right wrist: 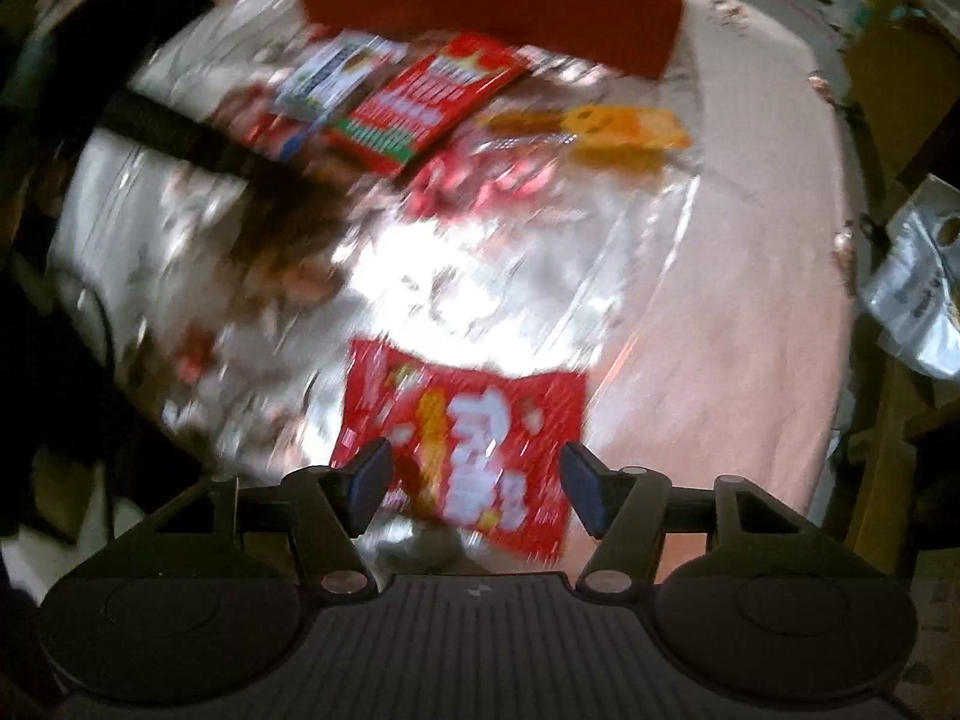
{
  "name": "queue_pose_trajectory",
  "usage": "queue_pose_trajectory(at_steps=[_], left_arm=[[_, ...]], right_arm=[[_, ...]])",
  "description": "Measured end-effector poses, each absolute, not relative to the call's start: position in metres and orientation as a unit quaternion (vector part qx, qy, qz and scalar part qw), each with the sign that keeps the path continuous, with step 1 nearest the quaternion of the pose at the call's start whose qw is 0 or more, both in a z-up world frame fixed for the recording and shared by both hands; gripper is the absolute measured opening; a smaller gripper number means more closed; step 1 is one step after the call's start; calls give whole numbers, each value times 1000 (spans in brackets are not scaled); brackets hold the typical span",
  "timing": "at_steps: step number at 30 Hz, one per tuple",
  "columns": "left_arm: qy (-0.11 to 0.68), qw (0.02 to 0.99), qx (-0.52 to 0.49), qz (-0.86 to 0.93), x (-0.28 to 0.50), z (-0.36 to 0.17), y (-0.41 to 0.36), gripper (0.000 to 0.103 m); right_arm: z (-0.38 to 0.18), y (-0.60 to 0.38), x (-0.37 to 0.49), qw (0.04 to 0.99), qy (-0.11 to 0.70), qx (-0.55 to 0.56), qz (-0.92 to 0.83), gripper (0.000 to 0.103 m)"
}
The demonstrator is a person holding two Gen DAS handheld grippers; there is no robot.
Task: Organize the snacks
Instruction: 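Grasp the blue snack packet with the left tool while the right tool grasps the red Trolli bag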
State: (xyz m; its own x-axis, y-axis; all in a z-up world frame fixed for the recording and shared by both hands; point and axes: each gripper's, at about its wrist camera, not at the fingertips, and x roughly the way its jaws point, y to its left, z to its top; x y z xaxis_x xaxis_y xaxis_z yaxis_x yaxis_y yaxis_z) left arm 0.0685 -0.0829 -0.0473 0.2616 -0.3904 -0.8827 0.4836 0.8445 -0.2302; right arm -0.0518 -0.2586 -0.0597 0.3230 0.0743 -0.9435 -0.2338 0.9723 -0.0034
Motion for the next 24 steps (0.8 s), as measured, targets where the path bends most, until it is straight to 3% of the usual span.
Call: queue_pose_trajectory(at_steps=[2,6,7,9,10,12,15,18,24], left_arm=[[546,790,37,-278,71,-48,-82,33],[571,776,17,-269,78,-60,-83,45],[576,774,16,-263,80,-62,-84,51],[579,774,11,-258,81,-64,-83,54],[579,774,11,-257,81,-64,-83,55],[578,776,13,-254,81,-65,-84,56],[573,779,22,-254,79,-64,-85,55],[580,774,9,-255,81,-67,-81,57],[576,777,32,-254,77,-72,-91,70]], right_arm=[[-65,-246,-59,799,579,-121,106,69],[-87,-225,-54,778,583,-207,111,66],[-87,-221,-50,782,575,-211,117,65],[-77,-220,-38,806,548,-196,107,62],[-72,-220,-31,818,535,-189,95,53],[-67,-226,-13,838,519,-153,72,53],[-60,-231,-6,842,518,-131,76,58],[-53,-237,-9,845,514,-119,87,79],[-75,-225,8,835,522,-151,88,81]])
